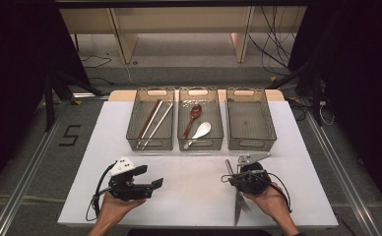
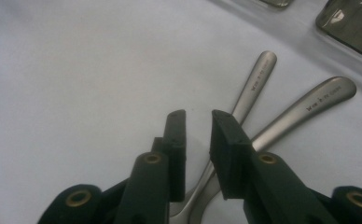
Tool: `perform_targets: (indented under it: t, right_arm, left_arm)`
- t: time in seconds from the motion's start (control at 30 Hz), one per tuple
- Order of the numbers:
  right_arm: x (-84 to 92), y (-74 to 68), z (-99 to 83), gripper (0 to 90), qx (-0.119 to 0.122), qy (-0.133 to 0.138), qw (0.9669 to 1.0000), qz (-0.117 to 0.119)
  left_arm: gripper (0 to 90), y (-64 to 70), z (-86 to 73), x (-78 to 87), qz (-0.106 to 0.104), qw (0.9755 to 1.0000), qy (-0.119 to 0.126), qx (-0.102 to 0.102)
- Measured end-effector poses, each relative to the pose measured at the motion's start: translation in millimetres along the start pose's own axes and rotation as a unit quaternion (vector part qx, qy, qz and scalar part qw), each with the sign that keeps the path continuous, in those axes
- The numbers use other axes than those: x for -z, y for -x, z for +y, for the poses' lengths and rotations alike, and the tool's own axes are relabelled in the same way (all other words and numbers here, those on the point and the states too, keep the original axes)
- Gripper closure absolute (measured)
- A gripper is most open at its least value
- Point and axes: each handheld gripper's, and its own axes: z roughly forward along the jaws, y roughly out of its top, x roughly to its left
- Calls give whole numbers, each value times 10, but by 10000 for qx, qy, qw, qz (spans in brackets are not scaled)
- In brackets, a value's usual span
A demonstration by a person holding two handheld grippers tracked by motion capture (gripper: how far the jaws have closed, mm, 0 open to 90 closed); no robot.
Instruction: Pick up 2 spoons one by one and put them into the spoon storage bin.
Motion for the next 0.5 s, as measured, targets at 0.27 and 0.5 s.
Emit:
perform_targets:
  t: [0.27, 0.5]
  right_arm:
    - [-20, 17, 5, 870, 37, -44, 9999, -109]
    - [-26, 37, 1, 900, 31, -94, 9996, -261]
  left_arm:
    - [206, 9, -3, 1, -16, 10000, 6, 8]
    - [205, 10, -4, 4, -13, 10000, 15, -6]
